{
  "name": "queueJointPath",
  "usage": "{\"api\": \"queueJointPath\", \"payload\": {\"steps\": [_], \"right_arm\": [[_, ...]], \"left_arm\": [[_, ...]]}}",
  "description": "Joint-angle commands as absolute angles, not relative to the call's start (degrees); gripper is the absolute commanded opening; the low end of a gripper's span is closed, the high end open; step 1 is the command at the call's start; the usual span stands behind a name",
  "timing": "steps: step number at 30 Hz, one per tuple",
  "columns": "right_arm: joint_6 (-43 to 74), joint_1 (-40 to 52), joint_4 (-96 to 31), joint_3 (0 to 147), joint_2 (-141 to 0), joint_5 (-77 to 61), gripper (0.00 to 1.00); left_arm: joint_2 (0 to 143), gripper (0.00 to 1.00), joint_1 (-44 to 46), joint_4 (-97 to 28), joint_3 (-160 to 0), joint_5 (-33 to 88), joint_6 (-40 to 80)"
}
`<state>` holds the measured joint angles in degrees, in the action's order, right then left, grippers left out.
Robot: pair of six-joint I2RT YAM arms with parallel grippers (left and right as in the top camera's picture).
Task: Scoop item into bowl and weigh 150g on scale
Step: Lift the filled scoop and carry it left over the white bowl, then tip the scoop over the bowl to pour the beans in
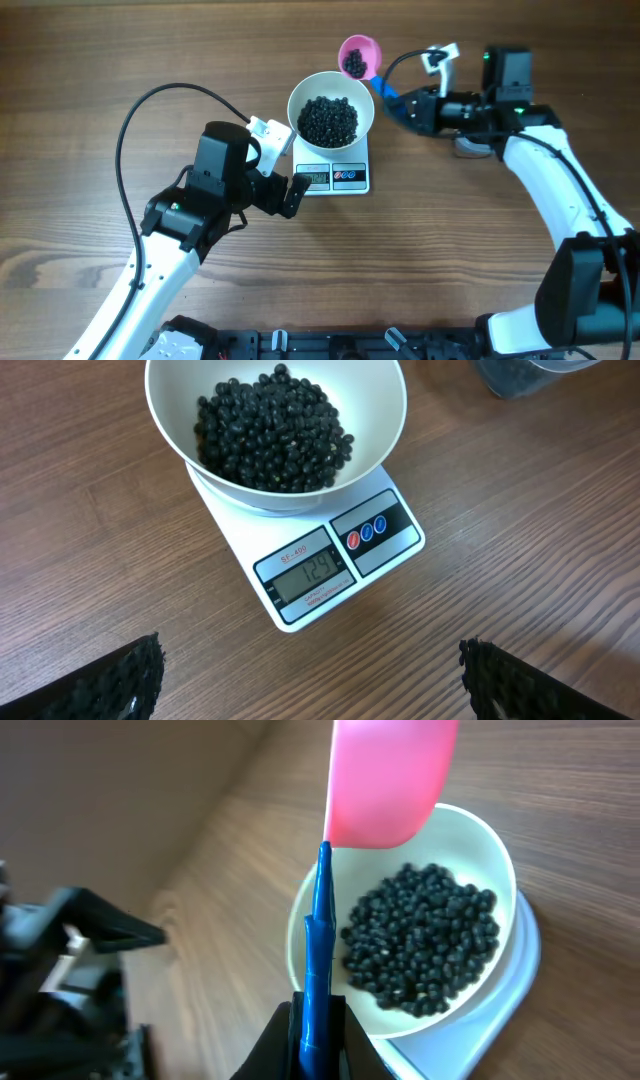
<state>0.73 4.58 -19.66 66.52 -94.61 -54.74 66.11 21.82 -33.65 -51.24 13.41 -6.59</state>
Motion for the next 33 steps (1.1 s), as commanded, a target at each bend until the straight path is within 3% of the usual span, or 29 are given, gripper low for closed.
{"api": "queueJointPath", "payload": {"steps": [1, 33], "right_arm": [[-4.32, 7.64, -19.51, 67.02, -95.26, -44.71, 0.04], [-15.25, 16.60, -27.18, 67.07, -91.61, -30.44, 0.04]], "left_arm": [[66.54, 1.00, 22.02, -33.67, -50.98, 13.91, -7.25], [66.54, 1.00, 22.02, -33.65, -50.98, 13.89, -7.25]]}}
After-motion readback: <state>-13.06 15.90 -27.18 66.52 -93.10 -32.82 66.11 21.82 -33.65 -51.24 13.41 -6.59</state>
